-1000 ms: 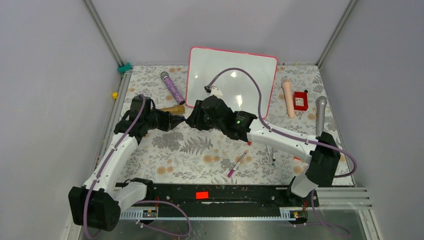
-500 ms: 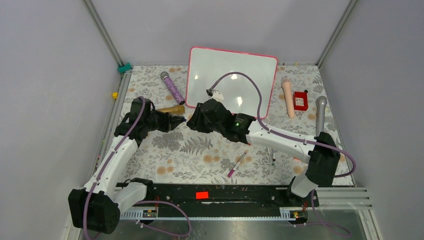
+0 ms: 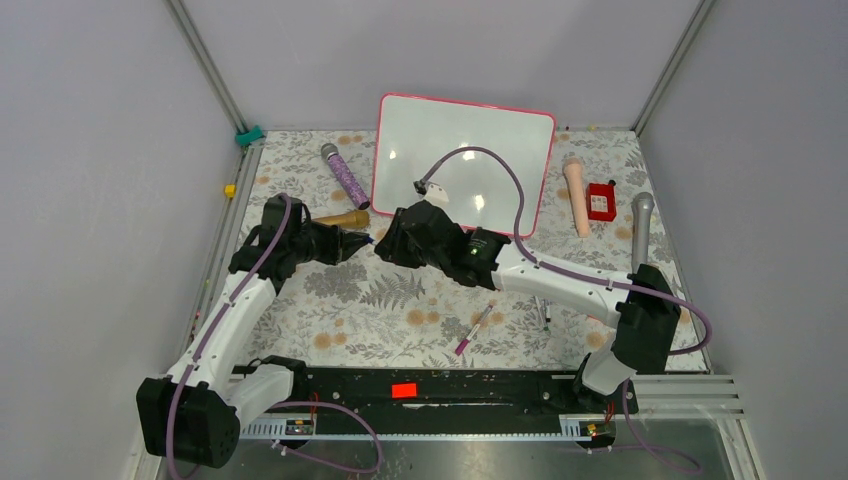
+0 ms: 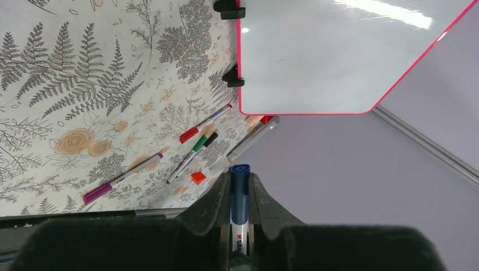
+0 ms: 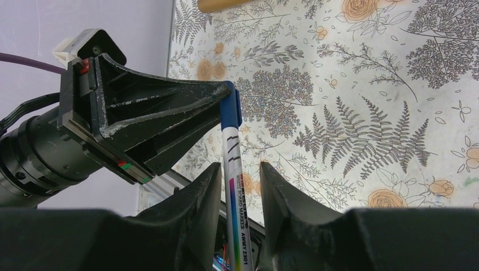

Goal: Write a sentence on the whiteboard
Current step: Open the whiteboard marker at the center of the board.

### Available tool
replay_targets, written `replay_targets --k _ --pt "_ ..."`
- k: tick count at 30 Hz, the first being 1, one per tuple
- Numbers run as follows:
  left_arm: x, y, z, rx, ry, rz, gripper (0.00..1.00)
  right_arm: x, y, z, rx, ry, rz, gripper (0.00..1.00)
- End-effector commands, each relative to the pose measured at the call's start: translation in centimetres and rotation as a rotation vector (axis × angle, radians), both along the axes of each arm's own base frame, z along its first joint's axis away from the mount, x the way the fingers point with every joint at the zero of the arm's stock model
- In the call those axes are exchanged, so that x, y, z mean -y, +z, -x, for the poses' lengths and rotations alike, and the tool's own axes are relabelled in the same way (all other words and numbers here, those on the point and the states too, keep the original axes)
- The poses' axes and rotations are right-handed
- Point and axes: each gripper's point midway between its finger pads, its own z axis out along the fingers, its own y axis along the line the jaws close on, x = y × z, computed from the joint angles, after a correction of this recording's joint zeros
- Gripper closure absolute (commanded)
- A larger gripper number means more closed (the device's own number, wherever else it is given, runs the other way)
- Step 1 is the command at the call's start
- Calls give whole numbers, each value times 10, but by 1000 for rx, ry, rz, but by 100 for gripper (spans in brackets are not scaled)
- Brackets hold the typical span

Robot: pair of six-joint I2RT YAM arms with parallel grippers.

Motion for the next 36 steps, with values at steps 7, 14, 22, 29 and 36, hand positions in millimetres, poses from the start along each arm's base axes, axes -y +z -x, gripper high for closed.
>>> replay_targets --k 7,14,22,29,36 --pt "5 6 -3 -35 50 80 100 6 32 -6 68 -49 -60 100" --pt "3 12 -7 31 16 25 62 21 36 6 53 8 -10 100" --pt "16 36 -16 220 -226 -101 11 72 27 6 -153 35 -103 100" --pt "55 85 -9 643 -583 -179 4 118 38 21 -251 149 -94 100" --pt "92 119 38 1065 -803 -240 6 138 70 47 -302 254 -138 100"
